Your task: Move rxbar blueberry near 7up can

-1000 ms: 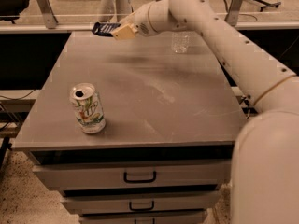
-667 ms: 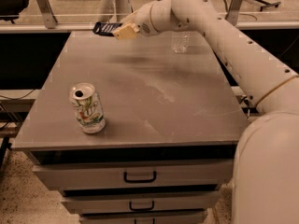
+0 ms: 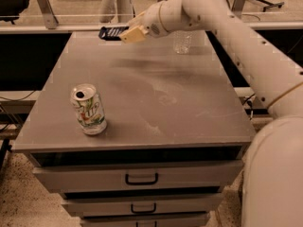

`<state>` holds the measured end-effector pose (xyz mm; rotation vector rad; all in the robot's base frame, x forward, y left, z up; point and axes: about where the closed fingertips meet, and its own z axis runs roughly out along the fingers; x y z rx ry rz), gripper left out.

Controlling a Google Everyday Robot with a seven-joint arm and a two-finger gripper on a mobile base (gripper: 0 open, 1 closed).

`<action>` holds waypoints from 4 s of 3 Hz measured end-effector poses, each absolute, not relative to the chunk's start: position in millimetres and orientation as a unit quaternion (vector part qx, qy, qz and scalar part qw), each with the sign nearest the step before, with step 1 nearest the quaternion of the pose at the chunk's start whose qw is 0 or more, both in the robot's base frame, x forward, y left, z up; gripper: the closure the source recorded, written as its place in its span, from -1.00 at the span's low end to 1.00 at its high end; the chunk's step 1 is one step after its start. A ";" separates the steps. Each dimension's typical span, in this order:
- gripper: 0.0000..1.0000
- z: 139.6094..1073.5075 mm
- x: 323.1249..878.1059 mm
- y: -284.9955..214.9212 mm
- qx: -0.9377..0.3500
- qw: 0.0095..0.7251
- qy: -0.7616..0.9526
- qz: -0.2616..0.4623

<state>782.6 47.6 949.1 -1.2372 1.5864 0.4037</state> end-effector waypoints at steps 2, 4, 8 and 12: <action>1.00 957.4 703.4 -23.1 -0.563 0.471 0.662 0.152; 1.00 927.2 635.6 -50.4 -0.609 0.395 0.660 0.194; 1.00 865.9 560.7 -26.1 -0.677 0.292 0.613 0.285; -0.76 855.3 543.2 19.6 -0.694 0.288 0.578 0.319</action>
Offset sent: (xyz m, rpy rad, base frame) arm -0.1314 -0.1217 0.0127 -0.1788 0.0589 0.0844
